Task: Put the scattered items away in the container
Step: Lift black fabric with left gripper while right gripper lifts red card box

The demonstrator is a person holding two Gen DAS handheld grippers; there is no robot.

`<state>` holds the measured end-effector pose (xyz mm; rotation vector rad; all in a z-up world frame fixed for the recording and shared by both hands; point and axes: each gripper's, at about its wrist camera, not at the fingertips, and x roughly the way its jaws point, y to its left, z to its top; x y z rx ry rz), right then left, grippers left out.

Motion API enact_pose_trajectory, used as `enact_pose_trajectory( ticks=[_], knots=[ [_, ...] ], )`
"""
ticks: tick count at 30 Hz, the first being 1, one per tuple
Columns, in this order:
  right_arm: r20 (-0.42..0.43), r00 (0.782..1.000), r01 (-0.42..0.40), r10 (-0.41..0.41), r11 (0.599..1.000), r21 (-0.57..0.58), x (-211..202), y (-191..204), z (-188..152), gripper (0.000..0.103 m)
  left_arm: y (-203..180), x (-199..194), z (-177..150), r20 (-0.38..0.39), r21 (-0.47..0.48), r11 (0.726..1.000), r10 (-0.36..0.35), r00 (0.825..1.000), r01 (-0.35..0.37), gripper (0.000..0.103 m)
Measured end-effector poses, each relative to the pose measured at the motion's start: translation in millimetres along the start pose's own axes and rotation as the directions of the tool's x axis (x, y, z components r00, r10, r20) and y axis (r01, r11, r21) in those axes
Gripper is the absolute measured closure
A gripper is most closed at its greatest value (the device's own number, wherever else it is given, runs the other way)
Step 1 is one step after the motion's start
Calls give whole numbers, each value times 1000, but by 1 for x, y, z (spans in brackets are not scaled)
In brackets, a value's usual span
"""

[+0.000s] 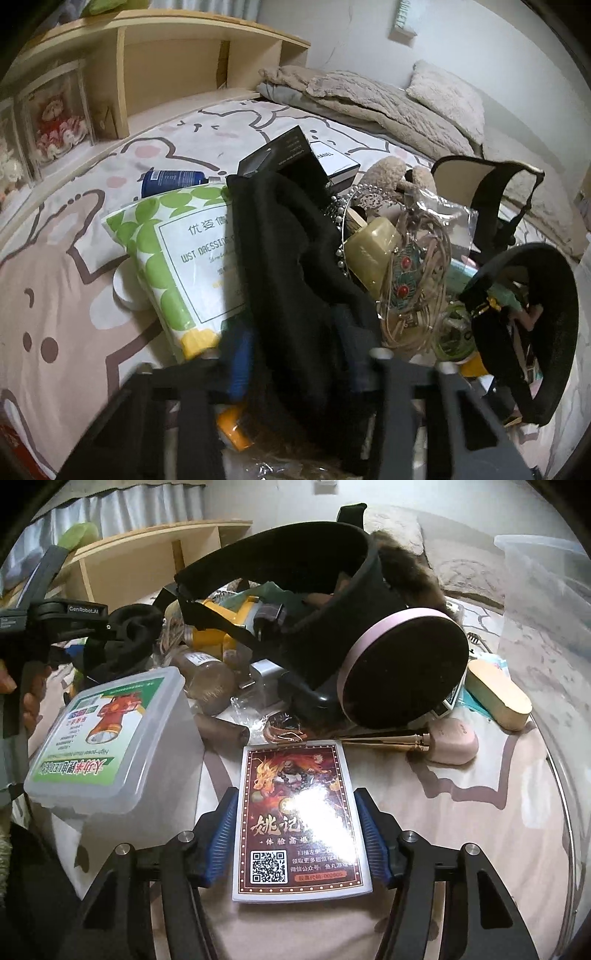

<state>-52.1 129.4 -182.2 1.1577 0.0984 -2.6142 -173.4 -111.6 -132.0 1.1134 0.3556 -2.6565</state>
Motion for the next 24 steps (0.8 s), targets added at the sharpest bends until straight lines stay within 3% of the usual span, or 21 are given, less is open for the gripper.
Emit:
enact_pose_trajectory(
  ticks=[6, 16, 24],
  knots=[
    [-14, 1000, -5, 5, 1000, -1, -7, 1, -3, 42, 13, -5, -4, 7, -60, 995, -83, 996, 84, 79],
    [-13, 1000, -26, 27, 999, 32, -17, -10, -3, 42, 9, -22, -15, 27, -29, 996, -89, 996, 90, 79],
    [-3, 999, -32, 32, 998, 58, -18, -14, 0, 42, 6, -32, -18, 51, -4, 999, -54, 997, 54, 80]
  ],
)
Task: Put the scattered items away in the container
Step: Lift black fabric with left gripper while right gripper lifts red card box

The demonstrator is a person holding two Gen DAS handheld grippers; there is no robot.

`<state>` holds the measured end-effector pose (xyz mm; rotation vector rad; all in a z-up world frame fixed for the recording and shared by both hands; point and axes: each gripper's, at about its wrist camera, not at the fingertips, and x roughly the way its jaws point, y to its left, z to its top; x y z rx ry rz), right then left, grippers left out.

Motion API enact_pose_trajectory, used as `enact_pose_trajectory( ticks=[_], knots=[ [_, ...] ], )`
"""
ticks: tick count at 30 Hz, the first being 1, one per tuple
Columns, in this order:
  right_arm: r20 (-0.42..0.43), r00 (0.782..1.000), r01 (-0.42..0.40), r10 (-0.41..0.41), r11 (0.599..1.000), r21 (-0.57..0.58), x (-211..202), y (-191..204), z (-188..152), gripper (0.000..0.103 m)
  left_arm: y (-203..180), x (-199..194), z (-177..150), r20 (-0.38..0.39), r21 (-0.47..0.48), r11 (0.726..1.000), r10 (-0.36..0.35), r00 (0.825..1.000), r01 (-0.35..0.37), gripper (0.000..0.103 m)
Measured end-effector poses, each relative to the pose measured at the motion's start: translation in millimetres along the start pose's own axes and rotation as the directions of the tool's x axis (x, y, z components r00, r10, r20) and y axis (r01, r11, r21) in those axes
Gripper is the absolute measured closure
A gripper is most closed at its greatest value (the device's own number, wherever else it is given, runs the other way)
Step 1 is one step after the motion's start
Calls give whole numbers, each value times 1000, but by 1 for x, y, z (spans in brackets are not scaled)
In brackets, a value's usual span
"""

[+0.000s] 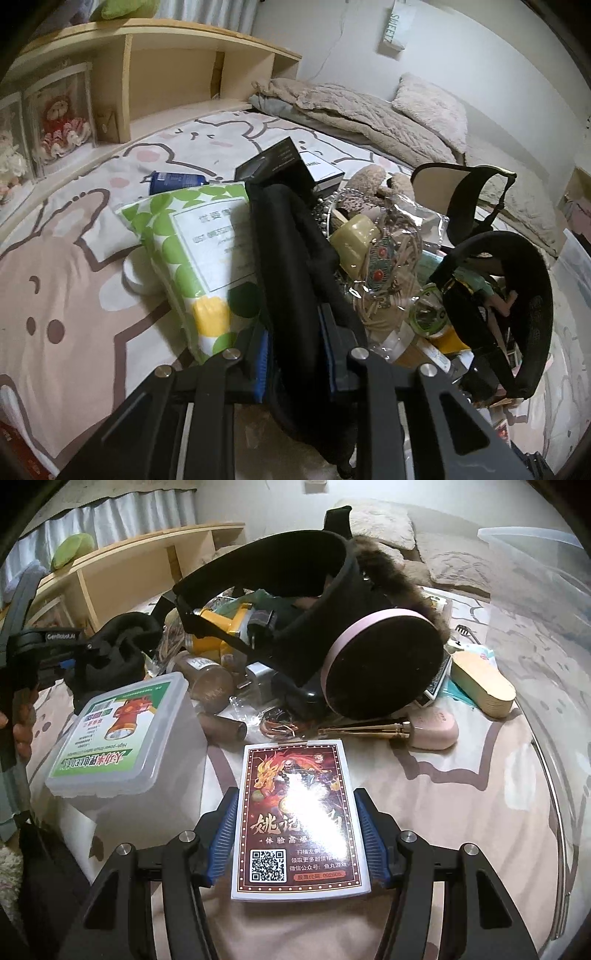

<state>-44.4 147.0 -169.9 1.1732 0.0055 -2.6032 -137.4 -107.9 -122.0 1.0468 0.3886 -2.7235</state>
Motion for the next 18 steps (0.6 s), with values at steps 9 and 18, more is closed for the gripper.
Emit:
enact_pose_trajectory(
  ticks=[9, 18],
  knots=[
    [31, 999, -36, 36, 999, 20, -9, -5, 3, 42, -3, -15, -2, 35, 20, 999, 34, 999, -35, 80],
    [73, 994, -85, 79, 994, 75, -30, -14, 7, 42, -14, -38, -13, 48, 58, 998, 16, 999, -19, 81]
  ],
)
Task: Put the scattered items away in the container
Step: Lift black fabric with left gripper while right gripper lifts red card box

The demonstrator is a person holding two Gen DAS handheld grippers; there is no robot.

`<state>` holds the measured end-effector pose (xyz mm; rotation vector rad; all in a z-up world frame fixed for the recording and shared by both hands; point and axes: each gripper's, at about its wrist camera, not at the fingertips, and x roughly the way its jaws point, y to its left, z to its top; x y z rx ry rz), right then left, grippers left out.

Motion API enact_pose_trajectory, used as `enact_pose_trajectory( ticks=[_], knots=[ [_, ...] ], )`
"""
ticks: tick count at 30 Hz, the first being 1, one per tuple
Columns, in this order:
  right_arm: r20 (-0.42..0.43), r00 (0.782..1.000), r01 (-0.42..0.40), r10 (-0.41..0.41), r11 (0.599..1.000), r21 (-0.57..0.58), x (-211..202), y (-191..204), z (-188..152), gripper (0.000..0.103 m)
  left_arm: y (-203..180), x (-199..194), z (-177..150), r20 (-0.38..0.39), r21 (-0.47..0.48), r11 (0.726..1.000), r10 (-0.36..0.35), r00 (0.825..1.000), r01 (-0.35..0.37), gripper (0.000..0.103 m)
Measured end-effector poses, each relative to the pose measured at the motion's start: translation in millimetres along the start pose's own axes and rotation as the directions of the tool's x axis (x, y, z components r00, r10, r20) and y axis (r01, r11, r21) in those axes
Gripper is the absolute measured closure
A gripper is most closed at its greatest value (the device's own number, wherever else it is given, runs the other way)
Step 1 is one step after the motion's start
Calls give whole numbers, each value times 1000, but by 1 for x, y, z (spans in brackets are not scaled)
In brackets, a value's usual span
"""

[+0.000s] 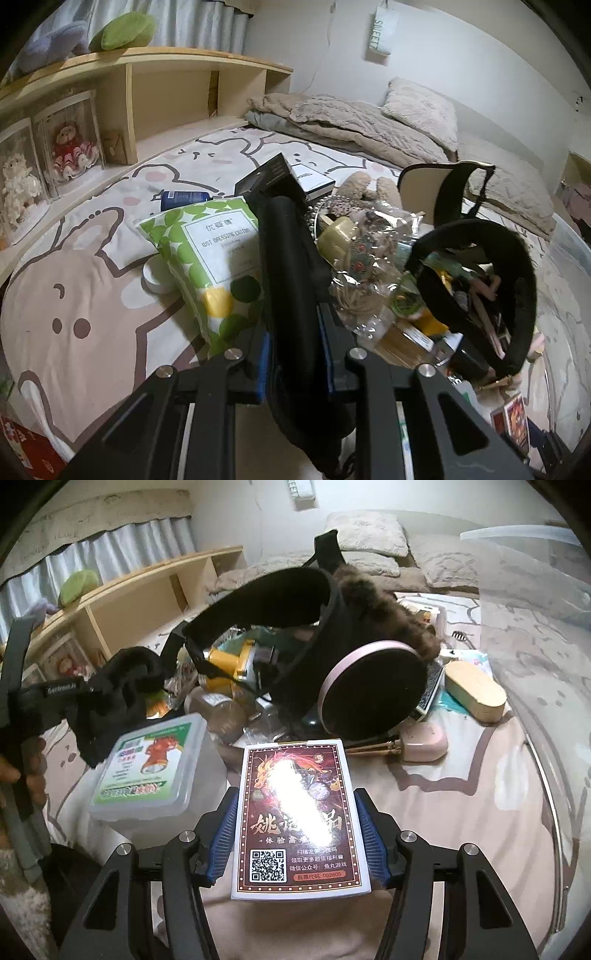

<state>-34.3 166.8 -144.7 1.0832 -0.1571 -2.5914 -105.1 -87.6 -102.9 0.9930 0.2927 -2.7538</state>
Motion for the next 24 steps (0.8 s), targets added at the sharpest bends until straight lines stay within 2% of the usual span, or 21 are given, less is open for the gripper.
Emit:
enact_pose_trajectory(
  ticks=[3, 14, 24],
  knots=[
    [7, 1000, -30, 30, 999, 41, -7, -5, 1, 42, -2, -11, -3, 12, -3, 1000, -12, 1000, 12, 82],
    [66, 997, -52, 47, 996, 72, -29, -8, 4, 42, 5, -51, 0, 77, -15, 1000, -22, 997, 23, 82],
    [105, 992, -75, 65, 993, 90, -45, -14, 6, 42, -2, -106, 21, 194, 11, 998, -57, 979, 56, 83]
  ],
)
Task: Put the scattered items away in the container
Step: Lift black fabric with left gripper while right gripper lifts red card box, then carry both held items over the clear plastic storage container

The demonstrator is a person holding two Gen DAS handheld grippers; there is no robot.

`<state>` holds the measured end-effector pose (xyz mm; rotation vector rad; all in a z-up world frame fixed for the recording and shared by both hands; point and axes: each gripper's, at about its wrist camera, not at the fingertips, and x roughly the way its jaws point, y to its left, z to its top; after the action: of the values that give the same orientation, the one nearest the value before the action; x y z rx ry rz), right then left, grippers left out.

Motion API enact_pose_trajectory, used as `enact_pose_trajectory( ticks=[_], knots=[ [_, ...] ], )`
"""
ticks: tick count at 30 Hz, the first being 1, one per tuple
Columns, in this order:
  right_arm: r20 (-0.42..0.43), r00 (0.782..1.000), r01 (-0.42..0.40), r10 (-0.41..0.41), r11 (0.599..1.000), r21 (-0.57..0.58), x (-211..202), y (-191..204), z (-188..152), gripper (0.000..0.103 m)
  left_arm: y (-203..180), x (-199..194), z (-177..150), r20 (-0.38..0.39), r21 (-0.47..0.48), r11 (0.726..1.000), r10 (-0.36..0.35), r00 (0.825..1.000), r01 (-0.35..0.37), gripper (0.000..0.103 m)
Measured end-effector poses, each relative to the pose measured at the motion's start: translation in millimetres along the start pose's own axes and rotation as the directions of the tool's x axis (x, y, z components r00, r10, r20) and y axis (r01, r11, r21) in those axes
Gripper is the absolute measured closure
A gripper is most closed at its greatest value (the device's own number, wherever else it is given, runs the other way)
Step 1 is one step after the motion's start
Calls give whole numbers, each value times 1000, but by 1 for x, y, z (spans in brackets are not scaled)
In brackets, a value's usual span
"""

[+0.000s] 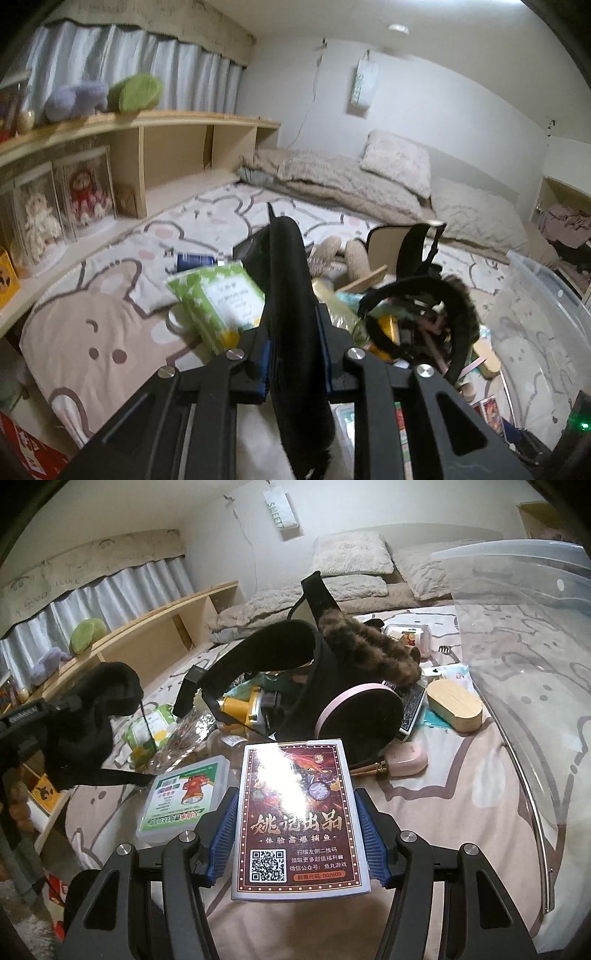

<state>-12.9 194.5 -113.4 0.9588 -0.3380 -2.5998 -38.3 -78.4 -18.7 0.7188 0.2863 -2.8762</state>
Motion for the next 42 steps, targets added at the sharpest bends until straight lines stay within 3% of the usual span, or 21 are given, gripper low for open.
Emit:
enact_pose_trajectory(
  ticks=[29, 42],
  knots=[
    [143, 987, -70, 75, 997, -37, -51, 11, 37, 42, -7, -94, 42, 216, 1, 998, -65, 974, 66, 83],
    [258, 965, -12, 40, 994, -108, -97, 4, 77, 42, -45, -102, 52, 231, 41, 983, -181, 956, 177, 83]
  ],
)
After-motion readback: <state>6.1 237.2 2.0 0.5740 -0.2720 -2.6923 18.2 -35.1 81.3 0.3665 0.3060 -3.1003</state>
